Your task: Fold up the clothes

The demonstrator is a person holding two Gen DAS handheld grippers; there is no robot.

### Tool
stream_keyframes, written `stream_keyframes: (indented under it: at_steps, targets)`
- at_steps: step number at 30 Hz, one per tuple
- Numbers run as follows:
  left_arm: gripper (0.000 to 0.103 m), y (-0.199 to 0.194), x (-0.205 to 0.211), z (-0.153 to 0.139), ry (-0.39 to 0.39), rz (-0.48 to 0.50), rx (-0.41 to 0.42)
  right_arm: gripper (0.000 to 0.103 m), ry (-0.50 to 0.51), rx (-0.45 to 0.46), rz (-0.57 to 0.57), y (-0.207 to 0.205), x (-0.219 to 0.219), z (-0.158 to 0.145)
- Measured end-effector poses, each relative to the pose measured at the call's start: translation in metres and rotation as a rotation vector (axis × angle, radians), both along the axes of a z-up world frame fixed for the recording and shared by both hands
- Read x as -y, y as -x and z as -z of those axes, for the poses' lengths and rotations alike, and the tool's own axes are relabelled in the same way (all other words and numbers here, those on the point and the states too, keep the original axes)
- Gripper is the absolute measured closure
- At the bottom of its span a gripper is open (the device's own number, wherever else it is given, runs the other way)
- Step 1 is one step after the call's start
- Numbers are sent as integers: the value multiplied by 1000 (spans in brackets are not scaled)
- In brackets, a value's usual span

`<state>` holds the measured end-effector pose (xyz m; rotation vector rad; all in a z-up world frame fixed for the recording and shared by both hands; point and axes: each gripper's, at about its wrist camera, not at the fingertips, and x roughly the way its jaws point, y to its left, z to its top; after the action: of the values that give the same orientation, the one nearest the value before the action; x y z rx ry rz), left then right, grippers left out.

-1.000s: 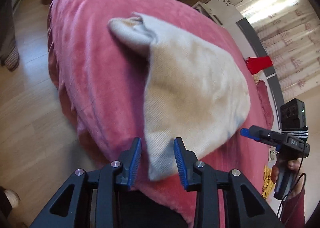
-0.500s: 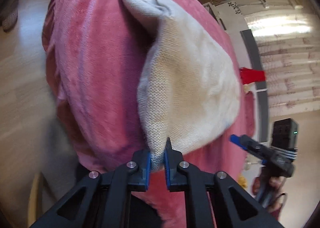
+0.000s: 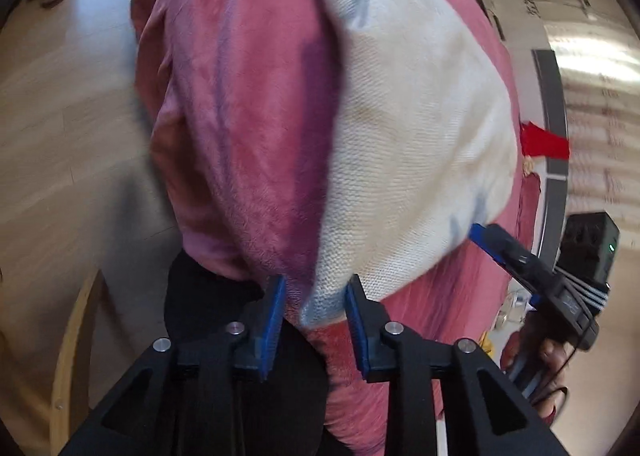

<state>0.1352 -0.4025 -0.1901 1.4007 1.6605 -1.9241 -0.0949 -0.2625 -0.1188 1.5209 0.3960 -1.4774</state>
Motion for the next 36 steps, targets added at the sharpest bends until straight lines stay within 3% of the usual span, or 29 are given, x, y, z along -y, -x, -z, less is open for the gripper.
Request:
stream_keyframes:
  at_steps: [6, 8, 14, 22, 23, 25, 30, 33, 36]
  targets:
    - [68, -2, 40, -53, 179, -71, -175, 28, -16, 12, 16, 6, 6, 10]
    - [67, 4, 62, -54, 177, -119, -195, 28, -17, 19, 31, 9, 6, 12]
    - [66, 31, 109, -29, 165, -158, -133, 27, -28, 12, 30, 8, 12, 19]
    - [66, 67, 120, -9, 169, -119, -50, 25, -14, 19, 35, 15, 15, 23]
    - [68, 72, 117, -9, 184, -119, -47, 25, -13, 19, 38, 16, 16, 23]
    - [91, 76, 112, -18, 244, -124, -72, 25, -5, 5, 46, 18, 15, 23]
    - [92, 64, 106, -41, 374, -161, -100, 25, 30, -18, 61, 21, 13, 19]
    - [91, 63, 100, -44, 421, -159, -61, 25, 8, -18, 61, 20, 16, 25]
    - [80, 63, 93, -47, 468, -158, -22, 25, 28, -44, 51, 20, 16, 16]
